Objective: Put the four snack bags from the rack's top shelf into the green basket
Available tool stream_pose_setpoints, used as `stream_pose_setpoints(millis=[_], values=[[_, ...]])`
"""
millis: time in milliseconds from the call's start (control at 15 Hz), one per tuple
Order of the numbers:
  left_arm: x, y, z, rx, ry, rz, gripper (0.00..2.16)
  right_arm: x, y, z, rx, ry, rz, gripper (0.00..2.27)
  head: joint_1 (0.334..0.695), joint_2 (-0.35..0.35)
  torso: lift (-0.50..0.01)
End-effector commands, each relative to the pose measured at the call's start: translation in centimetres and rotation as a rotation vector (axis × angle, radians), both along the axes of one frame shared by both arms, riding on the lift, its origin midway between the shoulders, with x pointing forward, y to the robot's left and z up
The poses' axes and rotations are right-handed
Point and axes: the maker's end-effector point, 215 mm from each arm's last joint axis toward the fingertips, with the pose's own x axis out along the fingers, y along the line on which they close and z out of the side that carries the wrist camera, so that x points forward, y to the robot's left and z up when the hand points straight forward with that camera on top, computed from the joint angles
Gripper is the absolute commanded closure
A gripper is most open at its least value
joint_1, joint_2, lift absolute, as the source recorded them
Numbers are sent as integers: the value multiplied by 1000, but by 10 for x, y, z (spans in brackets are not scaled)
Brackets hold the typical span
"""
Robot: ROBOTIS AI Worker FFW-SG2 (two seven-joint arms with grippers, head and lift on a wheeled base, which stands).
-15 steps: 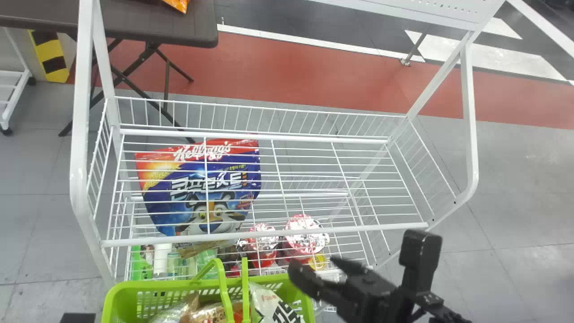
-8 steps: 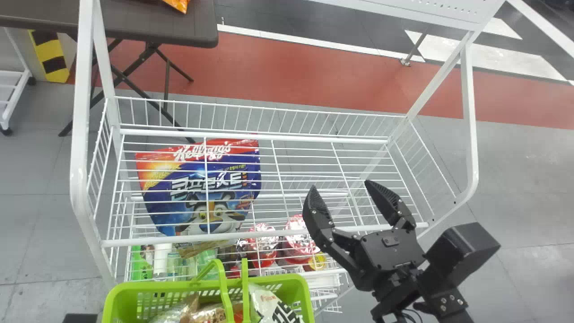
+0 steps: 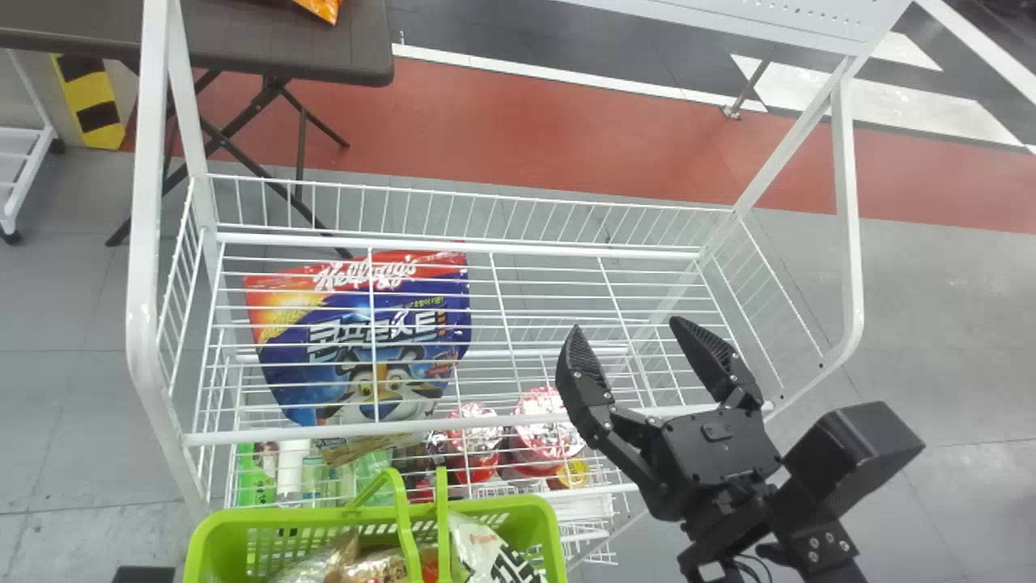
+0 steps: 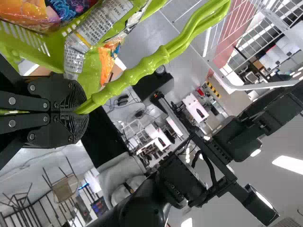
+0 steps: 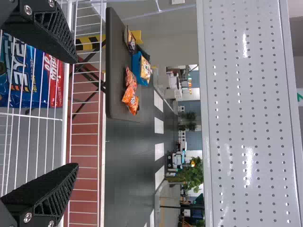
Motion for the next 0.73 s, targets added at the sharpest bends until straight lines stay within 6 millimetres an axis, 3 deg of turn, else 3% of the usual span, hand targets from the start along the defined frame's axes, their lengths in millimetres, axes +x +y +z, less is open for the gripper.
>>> stream_pose_setpoints(millis=[0,667], values=[[0,0,1,0,-2,0,1895,0,-1,0,-1,-1,0,19,695,-350,0],[0,0,1,-1,1,0,1895,0,-2,4,0,-8,-3,26,695,-350,0]])
